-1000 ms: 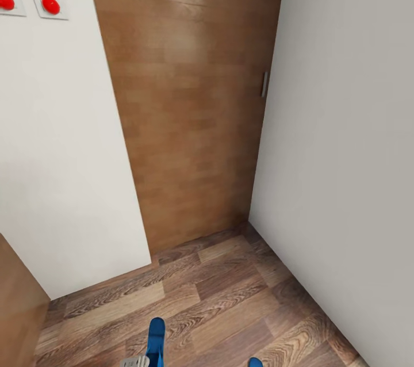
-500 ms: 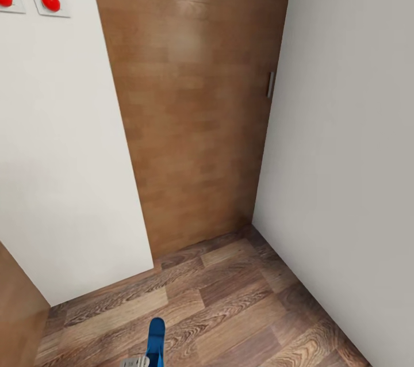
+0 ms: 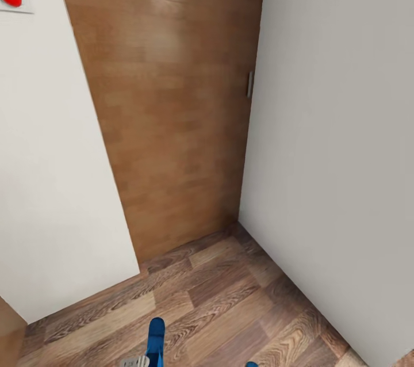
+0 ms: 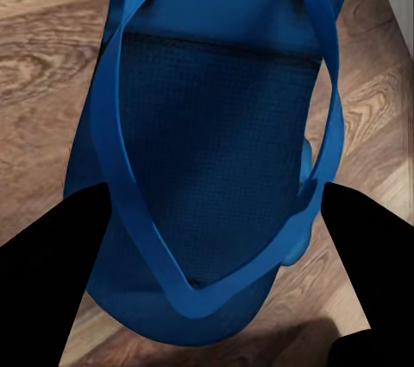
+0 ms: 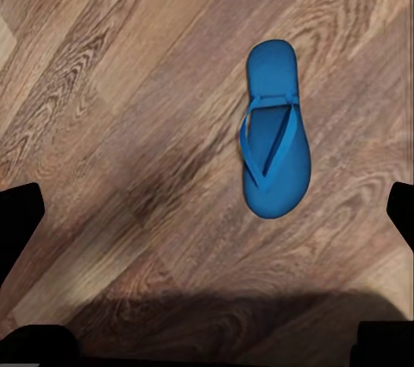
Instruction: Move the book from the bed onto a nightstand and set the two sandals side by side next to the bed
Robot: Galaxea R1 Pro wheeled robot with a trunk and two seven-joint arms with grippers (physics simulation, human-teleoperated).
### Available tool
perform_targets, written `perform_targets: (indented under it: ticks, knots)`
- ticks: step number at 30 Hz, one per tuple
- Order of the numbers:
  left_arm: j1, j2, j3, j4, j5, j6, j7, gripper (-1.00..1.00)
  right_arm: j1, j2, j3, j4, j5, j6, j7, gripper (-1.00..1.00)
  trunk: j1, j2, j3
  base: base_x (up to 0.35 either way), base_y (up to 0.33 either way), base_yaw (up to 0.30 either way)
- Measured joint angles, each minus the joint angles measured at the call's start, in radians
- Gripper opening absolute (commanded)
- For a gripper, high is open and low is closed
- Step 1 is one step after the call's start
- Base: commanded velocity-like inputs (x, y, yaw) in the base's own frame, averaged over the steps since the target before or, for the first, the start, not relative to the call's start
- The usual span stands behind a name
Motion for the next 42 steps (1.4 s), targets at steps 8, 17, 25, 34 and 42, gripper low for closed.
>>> perform_targets:
  ticks: [8, 17, 25, 34, 42]
  knots:
    - [0.0, 0.0, 0.001, 0.0, 0.0, 0.0, -0.001, -1.0, 0.0, 0.0, 0.0, 0.0, 0.0, 0.0, 0.0, 1.0, 0.0, 0.0, 0.0, 0.059, 0.151, -0.033]
    - [0.0, 0.001, 0.001, 0.0, 0.0, 0.0, -0.001, -1.0, 0.0, 0.0, 0.0, 0.0, 0.0, 0.0, 0.0, 1.0, 0.0, 0.0, 0.0, 0.006, 0.019, -0.001]
    - [0.0, 0.001, 0.001, 0.0, 0.0, 0.0, -0.001, -1.0, 0.0, 0.001, 0.0, 0.0, 0.001, 0.0, -0.002, 1.0, 0.0, 0.0, 0.0, 0.0, 0.0, 0.0]
    - [0.0, 0.001, 0.001, -0.002, 0.001, -0.001, -0.001, -1.0, -0.004, 0.001, 0.003, -0.01, 0.008, 0.025, -0.225, 1.0, 0.0, 0.0, 0.0, 0.0, 0.0, 0.0]
    - [0.0, 0.001, 0.002, -0.003, -0.001, -0.002, 0.0, -1.0, -0.085, -0.002, 0.009, -0.223, 0.137, 0.507, -0.311, 1.0, 0.0, 0.0, 0.0, 0.0, 0.0, 0.0]
